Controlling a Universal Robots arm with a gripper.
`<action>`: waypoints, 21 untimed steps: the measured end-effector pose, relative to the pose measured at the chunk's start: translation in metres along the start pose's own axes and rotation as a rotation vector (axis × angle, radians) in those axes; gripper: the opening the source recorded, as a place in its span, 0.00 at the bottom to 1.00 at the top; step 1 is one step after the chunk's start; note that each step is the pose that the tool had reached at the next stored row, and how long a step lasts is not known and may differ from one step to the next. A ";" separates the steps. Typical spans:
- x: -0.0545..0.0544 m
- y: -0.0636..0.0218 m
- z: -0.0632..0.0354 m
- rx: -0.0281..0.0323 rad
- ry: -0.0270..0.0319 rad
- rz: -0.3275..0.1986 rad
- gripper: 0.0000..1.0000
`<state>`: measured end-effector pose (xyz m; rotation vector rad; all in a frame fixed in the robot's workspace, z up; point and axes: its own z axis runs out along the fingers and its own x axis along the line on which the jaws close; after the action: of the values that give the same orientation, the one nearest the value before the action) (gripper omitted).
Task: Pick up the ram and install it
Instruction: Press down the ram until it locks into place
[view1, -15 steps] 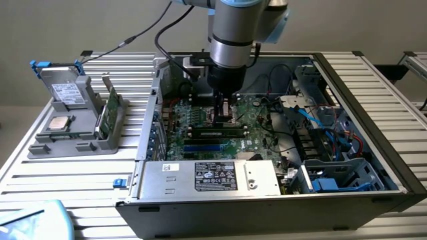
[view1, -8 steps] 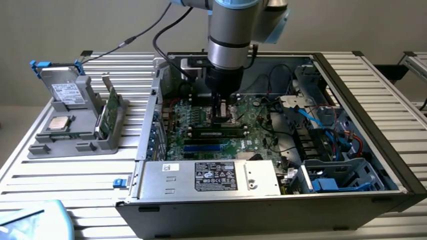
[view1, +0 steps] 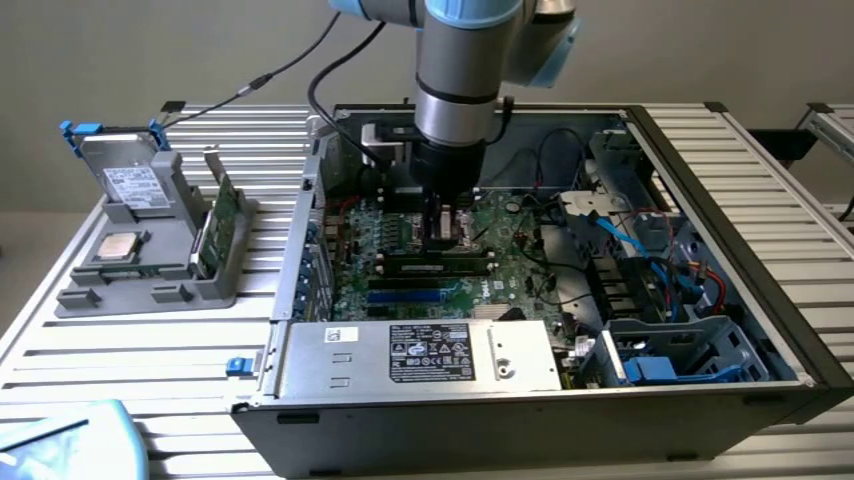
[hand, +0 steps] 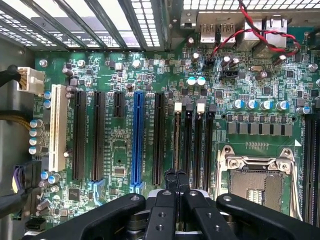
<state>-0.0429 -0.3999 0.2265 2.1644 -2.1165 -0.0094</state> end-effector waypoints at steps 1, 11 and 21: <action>0.000 0.0000 0.0007 -0.0001 0.0002 0.000 0.11; 0.000 0.0008 -0.0099 -0.0021 0.0000 0.000 0.11; 0.001 -0.0166 -0.0175 -0.0031 -0.0001 0.000 0.11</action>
<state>-0.0249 -0.3993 0.2425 2.1631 -2.1147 -0.0128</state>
